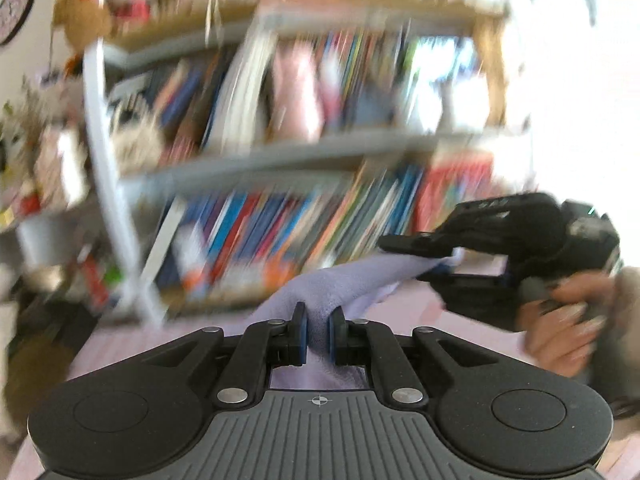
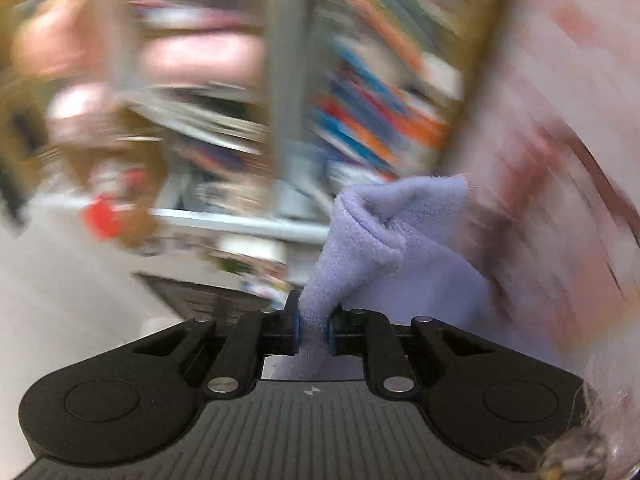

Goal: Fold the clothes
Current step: 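Lift the sweater with both grippers and shake it open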

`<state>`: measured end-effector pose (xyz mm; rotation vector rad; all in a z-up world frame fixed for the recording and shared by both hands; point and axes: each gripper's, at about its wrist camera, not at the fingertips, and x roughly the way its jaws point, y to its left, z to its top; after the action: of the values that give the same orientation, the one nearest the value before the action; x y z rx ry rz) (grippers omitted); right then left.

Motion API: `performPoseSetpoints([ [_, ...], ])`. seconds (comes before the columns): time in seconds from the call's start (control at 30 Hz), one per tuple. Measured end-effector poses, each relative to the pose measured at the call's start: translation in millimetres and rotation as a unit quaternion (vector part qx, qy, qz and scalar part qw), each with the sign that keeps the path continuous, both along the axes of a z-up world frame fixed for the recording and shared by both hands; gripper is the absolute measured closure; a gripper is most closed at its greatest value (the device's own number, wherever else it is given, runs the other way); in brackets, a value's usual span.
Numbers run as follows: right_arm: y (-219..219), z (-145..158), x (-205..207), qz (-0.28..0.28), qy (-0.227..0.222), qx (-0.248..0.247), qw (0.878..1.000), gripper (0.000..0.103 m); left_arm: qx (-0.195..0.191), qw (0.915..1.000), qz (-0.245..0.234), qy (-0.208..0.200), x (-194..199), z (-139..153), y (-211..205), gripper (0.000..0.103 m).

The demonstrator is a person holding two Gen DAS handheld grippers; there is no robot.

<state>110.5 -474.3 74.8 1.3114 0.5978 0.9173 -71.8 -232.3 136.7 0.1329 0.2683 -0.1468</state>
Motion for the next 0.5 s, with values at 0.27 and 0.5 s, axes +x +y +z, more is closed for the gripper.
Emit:
performPoseSetpoints([
  [0.27,-1.6,169.2,-3.1,-0.002,-0.260,0.019,0.965,0.092,-0.149,0.9734,-0.123,-0.124,-30.0,68.4,22.3,0.094],
  [0.5,94.1,103.6,37.9,0.057,-0.129,-0.147,0.979,0.092,-0.134,0.9886,-0.017,0.067,23.3,-18.0,70.2,0.094],
])
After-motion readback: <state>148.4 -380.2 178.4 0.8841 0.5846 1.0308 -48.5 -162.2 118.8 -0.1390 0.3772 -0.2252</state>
